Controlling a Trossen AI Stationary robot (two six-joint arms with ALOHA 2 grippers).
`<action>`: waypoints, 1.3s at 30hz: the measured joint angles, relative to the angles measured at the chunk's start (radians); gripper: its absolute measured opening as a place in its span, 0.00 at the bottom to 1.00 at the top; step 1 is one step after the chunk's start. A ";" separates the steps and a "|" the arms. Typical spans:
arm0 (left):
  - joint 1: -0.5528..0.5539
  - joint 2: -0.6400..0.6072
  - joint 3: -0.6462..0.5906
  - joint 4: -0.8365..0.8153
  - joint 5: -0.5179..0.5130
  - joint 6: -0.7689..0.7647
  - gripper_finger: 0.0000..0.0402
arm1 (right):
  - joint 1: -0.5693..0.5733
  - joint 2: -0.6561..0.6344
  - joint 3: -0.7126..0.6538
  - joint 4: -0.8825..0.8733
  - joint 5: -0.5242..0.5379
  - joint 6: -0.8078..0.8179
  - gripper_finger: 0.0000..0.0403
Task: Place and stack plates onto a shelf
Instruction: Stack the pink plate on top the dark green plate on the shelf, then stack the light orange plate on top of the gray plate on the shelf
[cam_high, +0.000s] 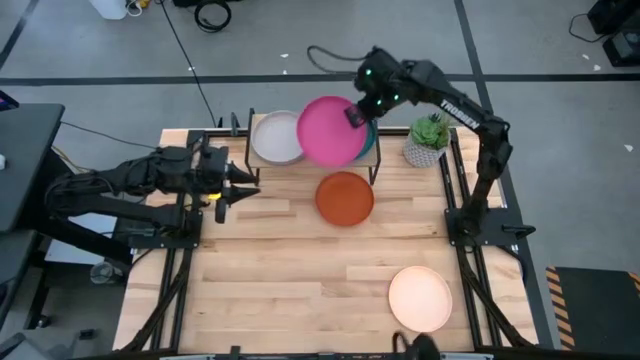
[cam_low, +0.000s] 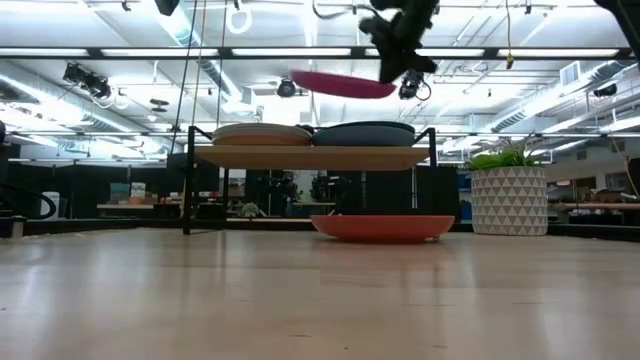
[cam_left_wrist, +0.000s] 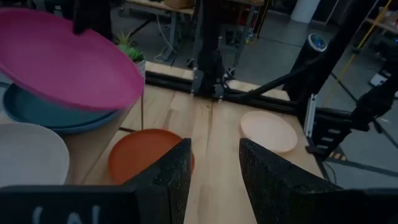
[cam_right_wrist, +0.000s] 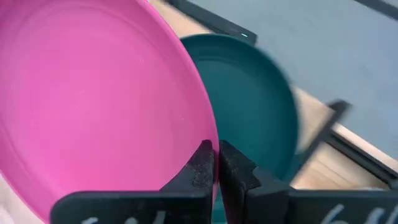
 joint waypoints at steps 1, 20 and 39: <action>0.000 0.010 0.000 -0.001 -0.005 0.000 0.35 | -0.022 0.004 -0.002 -0.004 -0.008 0.004 0.04; 0.002 0.148 0.000 0.024 -0.121 0.000 0.35 | -0.196 0.144 -0.005 -0.082 -0.131 -0.073 0.14; 0.002 0.159 -0.001 0.033 -0.196 0.131 0.35 | -0.065 -0.079 0.177 -0.090 -0.051 -0.319 0.29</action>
